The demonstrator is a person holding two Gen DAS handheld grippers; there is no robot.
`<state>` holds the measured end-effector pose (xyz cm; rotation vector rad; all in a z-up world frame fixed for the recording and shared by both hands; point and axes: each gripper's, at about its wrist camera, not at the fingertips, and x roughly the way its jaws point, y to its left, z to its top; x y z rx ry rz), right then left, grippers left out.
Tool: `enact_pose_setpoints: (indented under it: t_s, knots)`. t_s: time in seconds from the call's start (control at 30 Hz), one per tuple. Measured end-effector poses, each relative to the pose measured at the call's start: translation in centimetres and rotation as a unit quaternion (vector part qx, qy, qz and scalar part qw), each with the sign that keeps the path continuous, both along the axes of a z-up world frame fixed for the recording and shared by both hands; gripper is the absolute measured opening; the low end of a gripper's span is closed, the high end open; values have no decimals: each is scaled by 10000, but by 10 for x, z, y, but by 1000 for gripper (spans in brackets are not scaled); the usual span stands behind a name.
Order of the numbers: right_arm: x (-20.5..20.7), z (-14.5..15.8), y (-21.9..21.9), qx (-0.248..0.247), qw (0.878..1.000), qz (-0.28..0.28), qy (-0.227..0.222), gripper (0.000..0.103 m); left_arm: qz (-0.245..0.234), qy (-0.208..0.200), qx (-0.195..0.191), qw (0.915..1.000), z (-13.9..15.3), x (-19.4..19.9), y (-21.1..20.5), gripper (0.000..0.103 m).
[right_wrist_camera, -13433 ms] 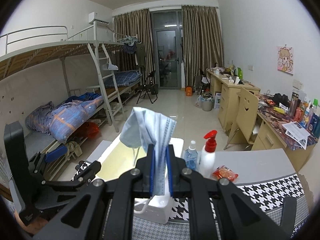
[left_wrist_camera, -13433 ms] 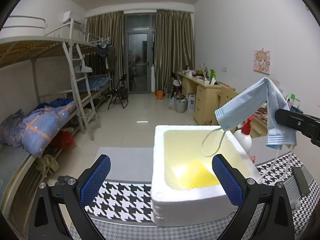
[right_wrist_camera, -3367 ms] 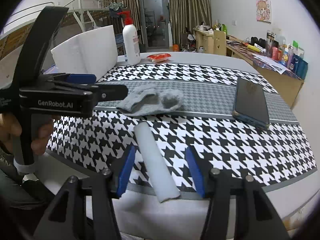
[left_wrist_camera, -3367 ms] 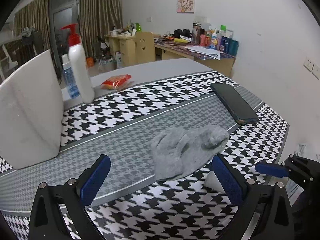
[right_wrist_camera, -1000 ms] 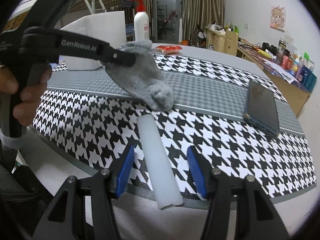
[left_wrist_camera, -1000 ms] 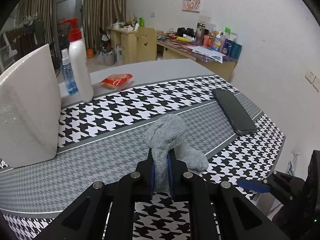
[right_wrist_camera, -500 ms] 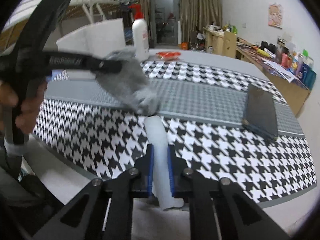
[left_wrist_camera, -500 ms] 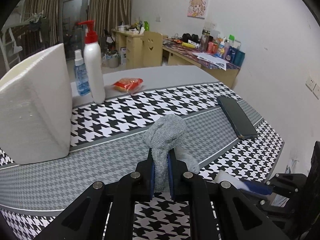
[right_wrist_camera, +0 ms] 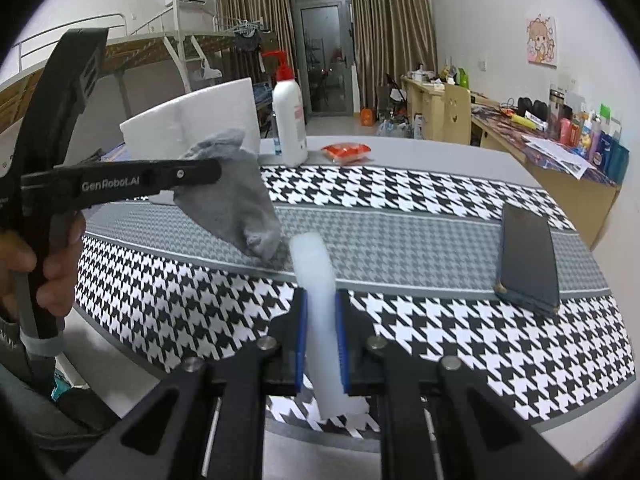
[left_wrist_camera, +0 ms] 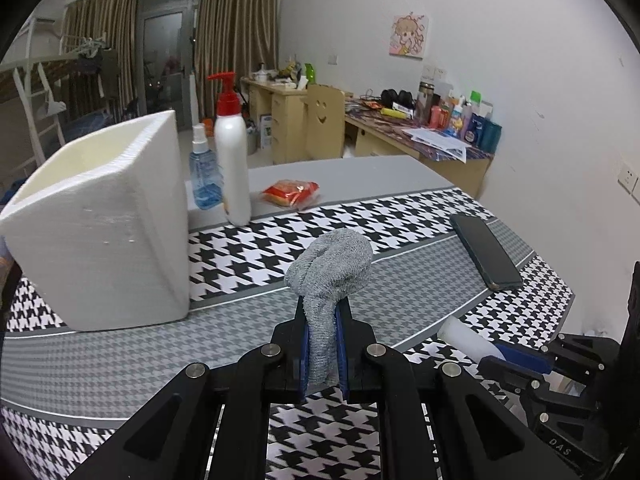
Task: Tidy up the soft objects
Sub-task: 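Carry the sock in the left tool while the right tool carries the tube over the foam box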
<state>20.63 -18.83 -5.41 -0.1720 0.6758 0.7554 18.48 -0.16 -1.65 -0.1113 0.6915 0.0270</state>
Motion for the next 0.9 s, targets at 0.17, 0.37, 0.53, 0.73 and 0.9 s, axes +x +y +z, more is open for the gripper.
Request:
enact_pose_setpoints:
  t_s: [0.17, 0.37, 0.53, 0.73, 0.9]
  knots:
    - [-7, 4, 11, -6, 9998, 129, -117, 20, 64, -65, 22, 10000, 4, -7, 8, 12]
    - [-8, 10, 22, 27, 9997, 123, -187, 22, 132, -137, 32, 9998, 7, -15, 19, 12]
    - [-5, 16, 29, 91, 9998, 23, -163, 23, 165, -232, 56, 9996, 12, -21, 27, 12]
    - [-6, 26, 37, 260, 9994, -80, -222, 23, 181, -325, 89, 9993, 18, -26, 35, 12]
    - [-9, 34, 49, 344, 9989, -37, -302, 23, 203, -418, 111, 9989, 22, -30, 45, 12]
